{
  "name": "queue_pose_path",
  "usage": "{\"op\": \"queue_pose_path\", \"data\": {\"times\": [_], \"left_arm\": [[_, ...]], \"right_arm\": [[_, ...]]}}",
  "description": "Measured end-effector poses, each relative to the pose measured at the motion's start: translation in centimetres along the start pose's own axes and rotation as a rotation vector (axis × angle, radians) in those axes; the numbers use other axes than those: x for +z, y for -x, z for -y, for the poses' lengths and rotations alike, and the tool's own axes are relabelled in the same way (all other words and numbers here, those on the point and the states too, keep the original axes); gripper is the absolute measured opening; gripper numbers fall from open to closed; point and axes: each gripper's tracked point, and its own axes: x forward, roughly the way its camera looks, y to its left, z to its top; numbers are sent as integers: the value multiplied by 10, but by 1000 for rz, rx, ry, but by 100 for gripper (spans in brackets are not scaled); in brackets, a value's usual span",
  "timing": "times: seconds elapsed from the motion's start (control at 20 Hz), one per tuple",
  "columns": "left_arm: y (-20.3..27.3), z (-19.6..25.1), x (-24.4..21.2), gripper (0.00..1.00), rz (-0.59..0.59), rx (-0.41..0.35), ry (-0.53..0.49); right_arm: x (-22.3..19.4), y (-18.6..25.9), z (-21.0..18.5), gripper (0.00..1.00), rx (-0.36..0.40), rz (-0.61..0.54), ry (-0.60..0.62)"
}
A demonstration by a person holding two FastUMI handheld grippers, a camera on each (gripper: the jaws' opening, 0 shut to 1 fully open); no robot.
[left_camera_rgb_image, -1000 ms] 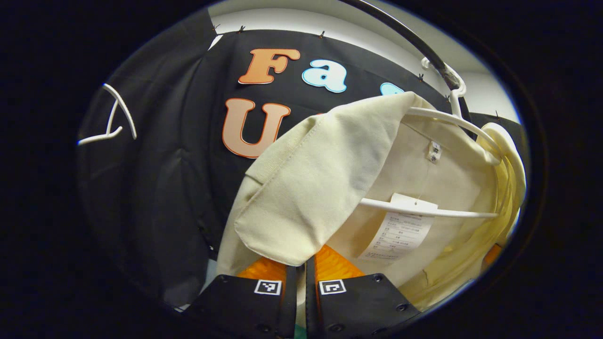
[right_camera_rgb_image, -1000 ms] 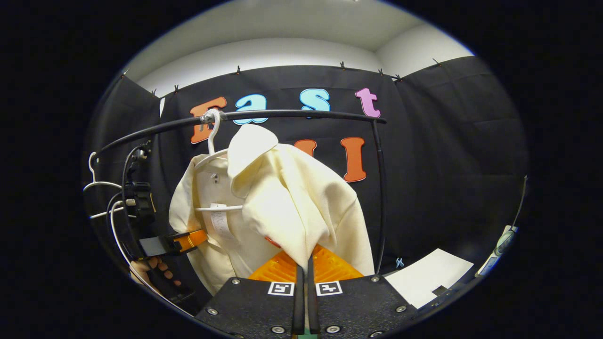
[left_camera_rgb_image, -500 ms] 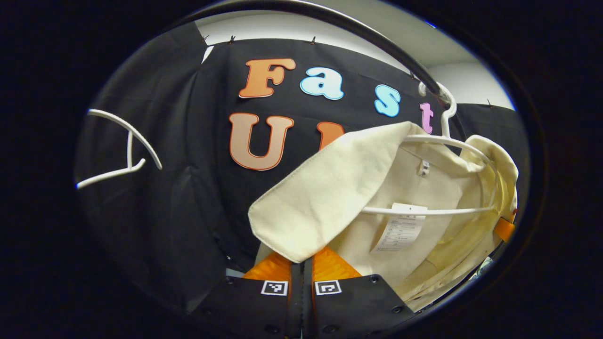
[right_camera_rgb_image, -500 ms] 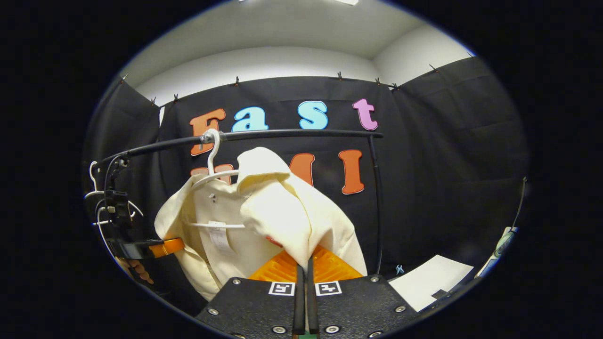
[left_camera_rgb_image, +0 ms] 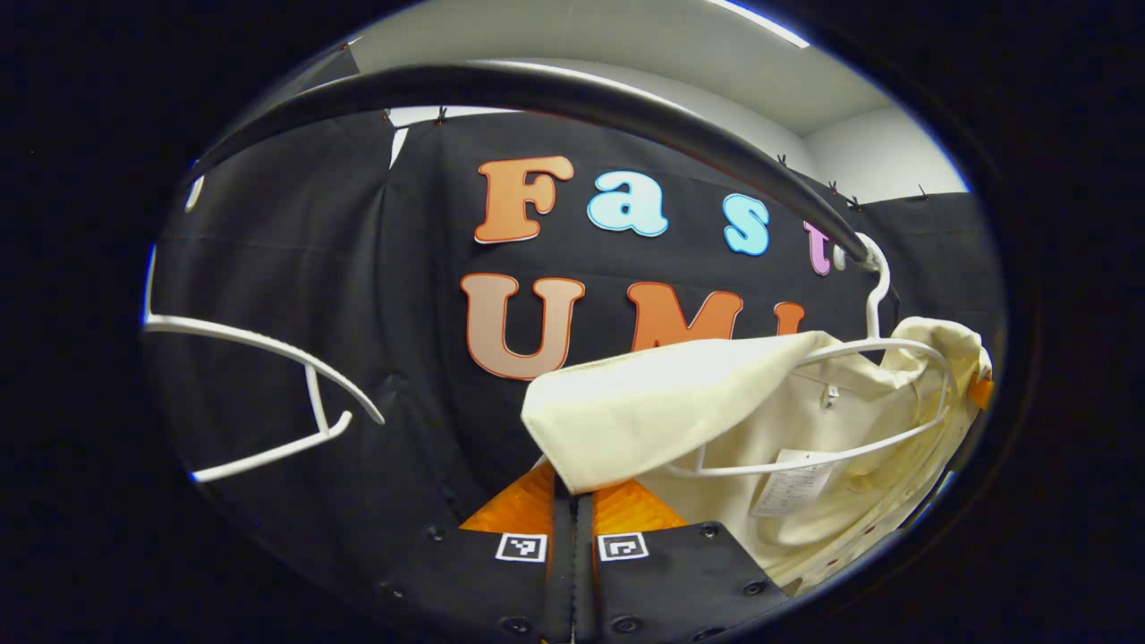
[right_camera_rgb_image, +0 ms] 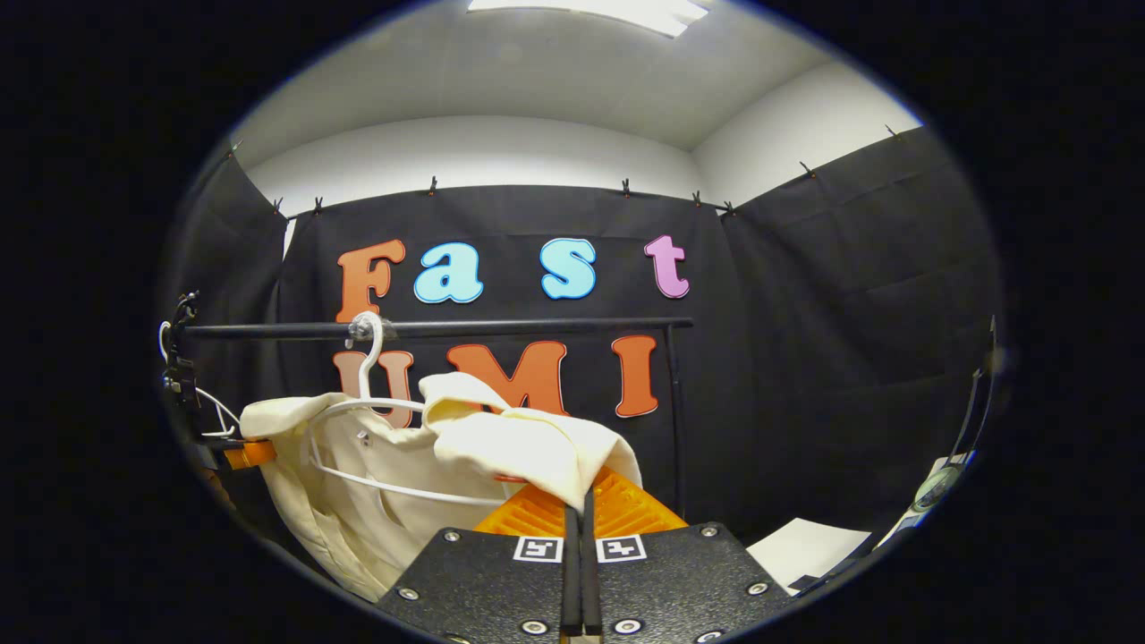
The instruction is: Grasp the clothes on the hanger with both hands and then place them into the laundry hamper below.
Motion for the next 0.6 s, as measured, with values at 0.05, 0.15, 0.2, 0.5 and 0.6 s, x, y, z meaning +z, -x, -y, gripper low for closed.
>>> {"op": "queue_pose_path", "data": {"times": [0.05,0.15,0.2,0.5,0.6], "left_arm": [[-1,-7,4,7,4,2,11],[-5,-20,9,7,8,13,31],[-8,-25,11,7,14,15,39],[-22,-37,18,7,17,7,46],[-27,-40,17,7,14,2,46]], "right_arm": [[6,-1,4,0,-6,10,7],[16,-3,11,0,-20,28,10],[20,-4,14,0,-25,34,12],[30,-33,30,0,-8,14,43],[24,-46,38,0,9,-18,33]]}}
